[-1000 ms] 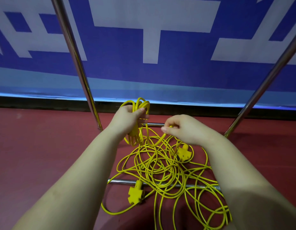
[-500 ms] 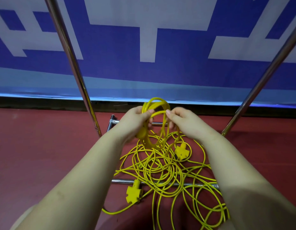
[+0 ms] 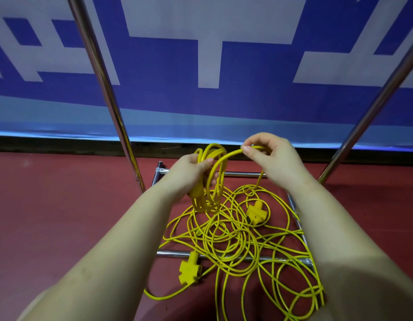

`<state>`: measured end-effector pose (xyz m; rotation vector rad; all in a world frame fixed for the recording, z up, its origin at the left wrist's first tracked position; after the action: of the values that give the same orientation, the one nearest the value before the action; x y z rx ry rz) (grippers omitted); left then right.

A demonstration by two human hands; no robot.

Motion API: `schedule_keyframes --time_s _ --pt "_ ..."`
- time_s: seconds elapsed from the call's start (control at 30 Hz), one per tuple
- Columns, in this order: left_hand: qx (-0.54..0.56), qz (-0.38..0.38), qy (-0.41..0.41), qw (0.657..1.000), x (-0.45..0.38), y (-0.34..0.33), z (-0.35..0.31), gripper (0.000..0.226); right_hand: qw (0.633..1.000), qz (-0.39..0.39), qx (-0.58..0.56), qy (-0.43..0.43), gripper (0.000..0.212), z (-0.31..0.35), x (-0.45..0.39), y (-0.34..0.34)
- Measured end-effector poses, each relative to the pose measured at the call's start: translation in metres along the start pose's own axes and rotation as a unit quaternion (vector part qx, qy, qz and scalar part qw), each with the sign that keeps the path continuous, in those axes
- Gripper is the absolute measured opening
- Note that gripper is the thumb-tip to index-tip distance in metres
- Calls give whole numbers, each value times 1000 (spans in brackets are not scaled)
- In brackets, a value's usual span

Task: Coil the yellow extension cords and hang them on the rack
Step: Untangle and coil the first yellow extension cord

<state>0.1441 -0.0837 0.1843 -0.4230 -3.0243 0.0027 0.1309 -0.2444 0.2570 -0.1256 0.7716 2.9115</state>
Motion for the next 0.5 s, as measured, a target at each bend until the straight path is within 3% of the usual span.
schedule_keyframes --time_s 0.1,0.33,0.5 --pt "9 24 5 1000 2 -14 3 16 997 54 58 16 20 3 4 -23" --pt "12 48 12 999 4 -26 8 21 989 81 125 24 14 -2 7 -39" --pt "-19 -12 -22 999 -3 -9 5 20 984 74 158 -19 19 -13 7 -37"
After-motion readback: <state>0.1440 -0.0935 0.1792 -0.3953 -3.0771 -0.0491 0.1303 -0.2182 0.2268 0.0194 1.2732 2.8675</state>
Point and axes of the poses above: each hand's wrist, its own x-axis away from the middle knuckle, its own y-axis out of the back of the hand, z = x × y, the point moved 10 cm from there along -x, towards the middle knuckle, and after that the axes turned 9 degrees about -y, right-handed, at the moved point
